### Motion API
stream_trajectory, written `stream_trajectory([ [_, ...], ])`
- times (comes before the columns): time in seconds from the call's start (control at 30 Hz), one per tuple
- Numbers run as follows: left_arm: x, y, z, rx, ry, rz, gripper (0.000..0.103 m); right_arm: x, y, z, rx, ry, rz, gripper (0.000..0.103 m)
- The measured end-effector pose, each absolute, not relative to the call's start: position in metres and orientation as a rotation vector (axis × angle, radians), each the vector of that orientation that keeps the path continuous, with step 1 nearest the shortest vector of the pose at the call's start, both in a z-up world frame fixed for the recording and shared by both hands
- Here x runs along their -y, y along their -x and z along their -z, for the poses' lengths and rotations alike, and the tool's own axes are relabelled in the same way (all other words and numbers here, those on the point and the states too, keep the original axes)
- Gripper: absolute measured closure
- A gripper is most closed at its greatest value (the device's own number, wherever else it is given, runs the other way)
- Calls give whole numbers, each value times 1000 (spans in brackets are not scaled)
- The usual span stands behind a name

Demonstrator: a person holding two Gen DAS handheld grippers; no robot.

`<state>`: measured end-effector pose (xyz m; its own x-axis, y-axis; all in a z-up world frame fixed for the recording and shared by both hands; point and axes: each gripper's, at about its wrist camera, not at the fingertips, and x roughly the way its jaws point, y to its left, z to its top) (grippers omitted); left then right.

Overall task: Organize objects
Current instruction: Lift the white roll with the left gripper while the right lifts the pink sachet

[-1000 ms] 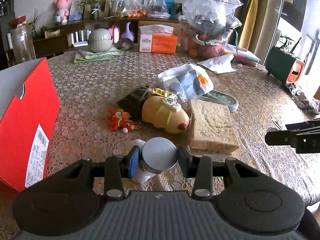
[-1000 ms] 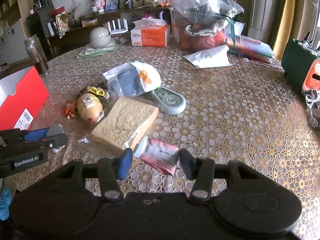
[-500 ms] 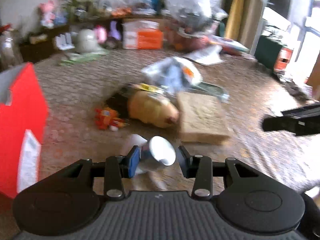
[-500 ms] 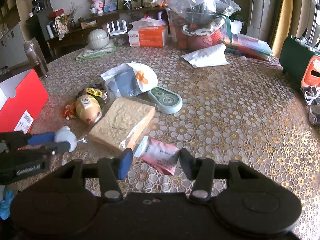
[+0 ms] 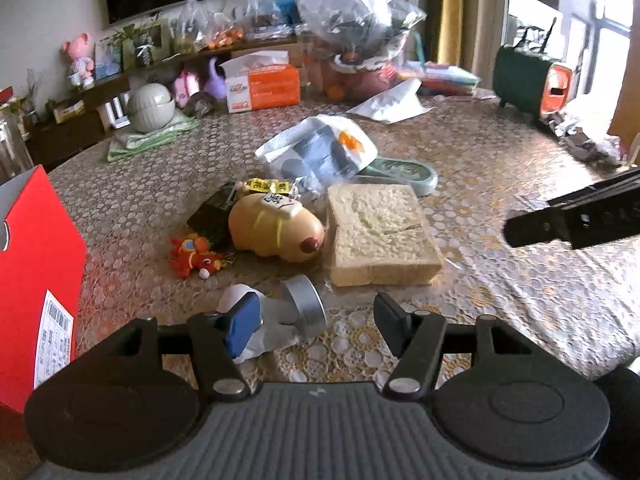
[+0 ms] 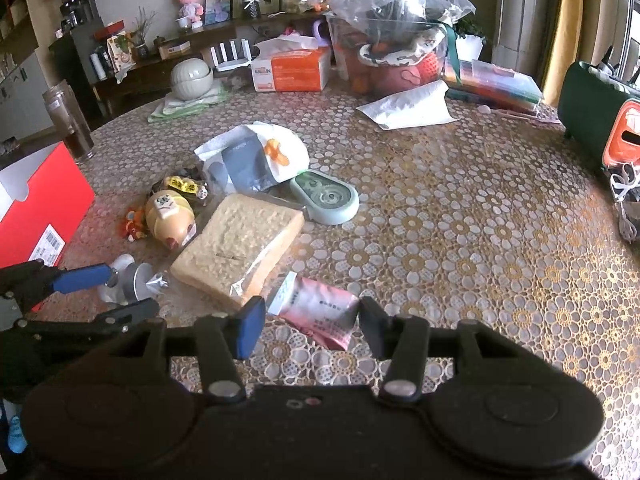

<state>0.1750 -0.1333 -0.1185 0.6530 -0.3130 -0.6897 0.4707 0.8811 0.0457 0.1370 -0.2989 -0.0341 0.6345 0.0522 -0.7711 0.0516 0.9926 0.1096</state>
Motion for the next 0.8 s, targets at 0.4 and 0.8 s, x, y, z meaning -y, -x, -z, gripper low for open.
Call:
stream_trajectory([
  [0.4,136,-179,120,-731,-237,382,90,301,-138,38,-890,-121,-2,52],
  [0.8,115,-160,93,-684,-152,418,91,273,-127,15,-871,-64,-50,52],
])
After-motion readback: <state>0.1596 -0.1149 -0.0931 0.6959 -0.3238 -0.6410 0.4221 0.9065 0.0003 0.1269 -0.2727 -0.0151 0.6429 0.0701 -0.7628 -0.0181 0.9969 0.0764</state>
